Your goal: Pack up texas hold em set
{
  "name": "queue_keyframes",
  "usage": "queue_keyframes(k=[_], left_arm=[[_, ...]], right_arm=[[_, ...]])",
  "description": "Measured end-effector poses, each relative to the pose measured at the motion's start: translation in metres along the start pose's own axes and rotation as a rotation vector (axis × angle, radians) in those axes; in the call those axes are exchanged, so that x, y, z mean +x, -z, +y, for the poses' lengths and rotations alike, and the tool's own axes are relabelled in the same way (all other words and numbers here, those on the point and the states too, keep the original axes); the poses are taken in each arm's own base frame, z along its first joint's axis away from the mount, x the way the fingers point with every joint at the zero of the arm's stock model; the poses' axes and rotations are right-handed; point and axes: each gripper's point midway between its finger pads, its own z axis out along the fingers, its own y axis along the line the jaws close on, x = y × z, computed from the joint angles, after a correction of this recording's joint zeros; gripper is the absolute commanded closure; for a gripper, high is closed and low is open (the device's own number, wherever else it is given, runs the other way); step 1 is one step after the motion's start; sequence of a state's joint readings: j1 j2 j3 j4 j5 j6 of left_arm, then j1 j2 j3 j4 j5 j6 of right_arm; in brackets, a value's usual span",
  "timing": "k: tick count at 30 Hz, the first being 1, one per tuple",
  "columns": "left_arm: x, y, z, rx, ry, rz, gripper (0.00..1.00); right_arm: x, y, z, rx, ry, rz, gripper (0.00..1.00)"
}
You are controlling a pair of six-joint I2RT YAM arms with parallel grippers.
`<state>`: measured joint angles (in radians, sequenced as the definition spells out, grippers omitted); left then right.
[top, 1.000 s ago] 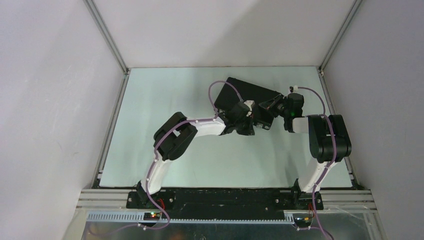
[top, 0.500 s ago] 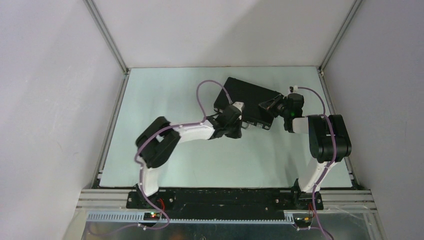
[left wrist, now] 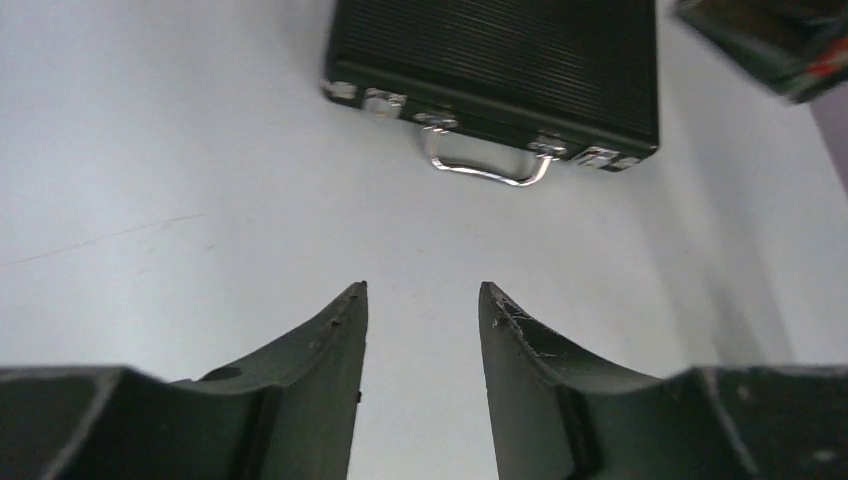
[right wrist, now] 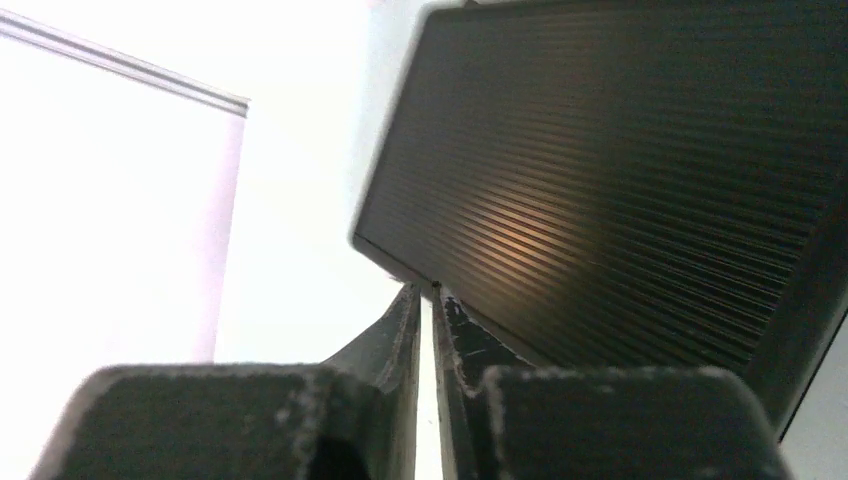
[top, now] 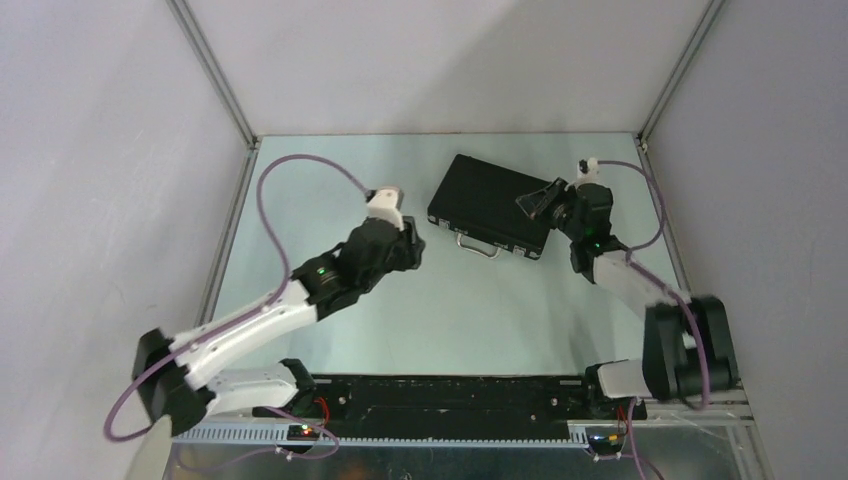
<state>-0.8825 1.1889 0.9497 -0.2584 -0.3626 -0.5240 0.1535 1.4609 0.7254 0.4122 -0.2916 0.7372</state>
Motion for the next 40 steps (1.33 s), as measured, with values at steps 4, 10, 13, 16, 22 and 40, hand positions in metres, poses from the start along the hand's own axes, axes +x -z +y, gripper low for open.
queue_keyframes(k=[4, 10, 13, 16, 22, 40], left_arm=[[-0.003, 0.035, 0.034, -0.065, 0.014, -0.064, 0.26], [0.007, 0.077, 0.086, -0.177, 0.025, -0.133, 0.11], [0.01, 0.094, 0.105, -0.221, 0.028, -0.157, 0.03], [0.008, 0.109, 0.118, -0.253, 0.045, -0.194, 0.01], [0.003, 0.128, 0.133, -0.285, 0.099, -0.253, 0.0], [0.021, 0.157, 0.152, -0.285, 0.094, -0.235, 0.0]], right_arm=[[-0.024, 0.044, 0.052, -0.049, 0.094, -0.105, 0.57], [-0.028, 0.116, 0.072, -0.03, 0.153, -0.184, 0.3], [-0.017, 0.143, 0.06, 0.023, 0.165, -0.175, 0.25], [-0.006, 0.168, 0.042, 0.099, 0.172, -0.16, 0.21], [0.014, 0.212, 0.01, 0.215, 0.172, -0.172, 0.01], [0.009, 0.25, -0.024, 0.341, 0.101, -0.335, 0.01]])
